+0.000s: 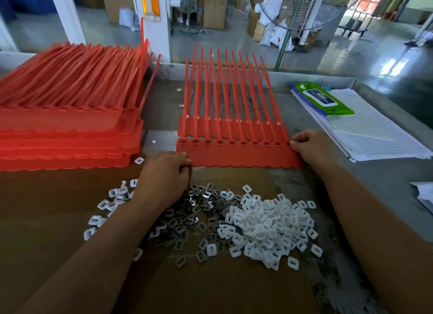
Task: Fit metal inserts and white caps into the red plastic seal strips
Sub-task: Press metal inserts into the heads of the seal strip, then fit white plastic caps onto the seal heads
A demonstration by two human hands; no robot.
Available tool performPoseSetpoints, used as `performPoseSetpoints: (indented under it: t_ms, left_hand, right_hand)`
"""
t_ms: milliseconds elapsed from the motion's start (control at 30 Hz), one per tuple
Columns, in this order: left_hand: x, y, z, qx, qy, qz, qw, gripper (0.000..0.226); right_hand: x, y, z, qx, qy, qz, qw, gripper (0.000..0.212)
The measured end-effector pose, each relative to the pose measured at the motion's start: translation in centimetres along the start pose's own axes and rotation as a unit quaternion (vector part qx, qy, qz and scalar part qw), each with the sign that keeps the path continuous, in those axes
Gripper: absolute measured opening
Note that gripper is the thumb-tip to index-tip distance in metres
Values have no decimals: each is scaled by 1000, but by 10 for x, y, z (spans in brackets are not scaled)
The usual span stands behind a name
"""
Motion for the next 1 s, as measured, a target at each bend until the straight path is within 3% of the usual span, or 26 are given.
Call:
performPoseSetpoints:
  t_ms: [100,200,367,500,667,1000]
  left_hand:
    - [0,0,-1,-5,-4,-2,1000,27]
    - [0,0,0,-5,-4,-1,1000,27]
    - [-1,0,-1,-5,-4,1,1000,26]
    - [-1,-1,-2,-1,-1,1,1000,26]
    - [-2,0,-2,3,1,-1,1000,27]
    - [-2,0,-2,11,5,-4,1000,28]
  right_hand:
    - [4,-6,-7,-26,28,10,999,9]
    - [19,-24,-19,-41,36,-70,996,11]
    - [52,-69,-26,180,21,-214,960,9]
    - [63,-95,-25,267,-10,-264,927,12]
    - [67,-112,-19,260,-54,-308,913,23]
    - [71,-121,-14,200,-105,-348,910,18]
Point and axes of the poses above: each hand's wrist, its own y-axis towards the middle knuckle, its own z-axis out of the palm, x = y × z, the point moved 2 cm from there along y, towards the middle knuckle, and after that the axes turned 12 degrees about -x, right-handed, at the moved point
